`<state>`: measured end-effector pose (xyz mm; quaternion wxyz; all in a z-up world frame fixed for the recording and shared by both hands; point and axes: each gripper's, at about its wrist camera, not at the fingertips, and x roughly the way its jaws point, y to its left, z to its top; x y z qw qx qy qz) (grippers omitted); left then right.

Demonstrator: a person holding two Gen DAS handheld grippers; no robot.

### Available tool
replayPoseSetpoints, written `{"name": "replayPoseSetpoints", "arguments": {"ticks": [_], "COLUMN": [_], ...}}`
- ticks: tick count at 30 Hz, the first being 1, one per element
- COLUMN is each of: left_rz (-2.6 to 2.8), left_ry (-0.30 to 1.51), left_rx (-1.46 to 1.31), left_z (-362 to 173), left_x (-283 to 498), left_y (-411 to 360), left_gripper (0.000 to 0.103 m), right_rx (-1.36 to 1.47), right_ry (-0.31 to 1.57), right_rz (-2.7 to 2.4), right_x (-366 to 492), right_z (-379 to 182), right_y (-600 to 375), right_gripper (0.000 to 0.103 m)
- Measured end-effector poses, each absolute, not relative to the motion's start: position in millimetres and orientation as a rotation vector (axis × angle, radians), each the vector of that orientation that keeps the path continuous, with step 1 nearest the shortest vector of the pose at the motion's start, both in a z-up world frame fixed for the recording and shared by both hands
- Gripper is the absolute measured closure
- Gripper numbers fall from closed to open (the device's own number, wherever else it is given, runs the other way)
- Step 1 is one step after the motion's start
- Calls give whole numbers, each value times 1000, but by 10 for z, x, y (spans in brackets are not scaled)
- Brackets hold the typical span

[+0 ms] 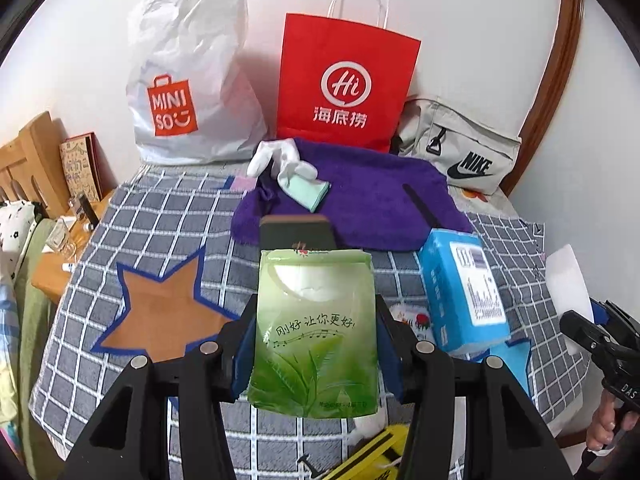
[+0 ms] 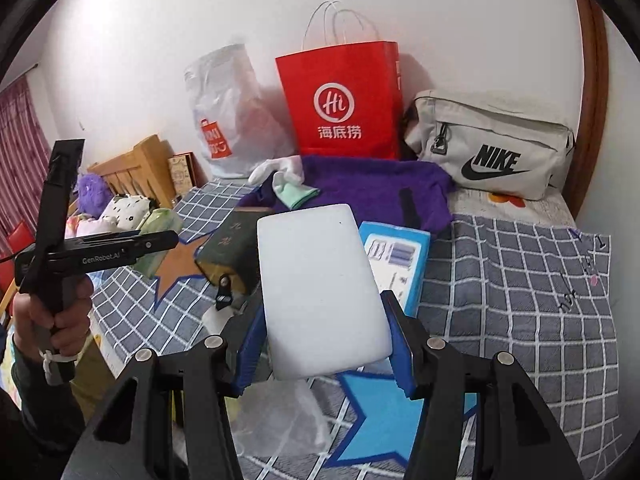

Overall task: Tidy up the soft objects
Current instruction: 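Carry the green packet and white block in both tools over the purple towel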

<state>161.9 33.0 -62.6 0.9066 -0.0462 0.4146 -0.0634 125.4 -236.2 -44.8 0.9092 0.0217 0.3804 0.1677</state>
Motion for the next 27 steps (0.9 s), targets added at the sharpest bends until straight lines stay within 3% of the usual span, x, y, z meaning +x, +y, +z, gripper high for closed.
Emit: {"name": "replayPoseSetpoints", "arguments": {"ticks": [27], "left_rz": [-117], "left_ry": [859], "left_rx": [-100], "left_z": [-462], "left_x": [2371], "left_y": [249], "left_gripper": [54], "right_rx": [71], "right_ry": [803], "right_rz": [311], "right_x": [2338], "right_z": [-463], "right_y": [-2453], "right_gripper": [49]}}
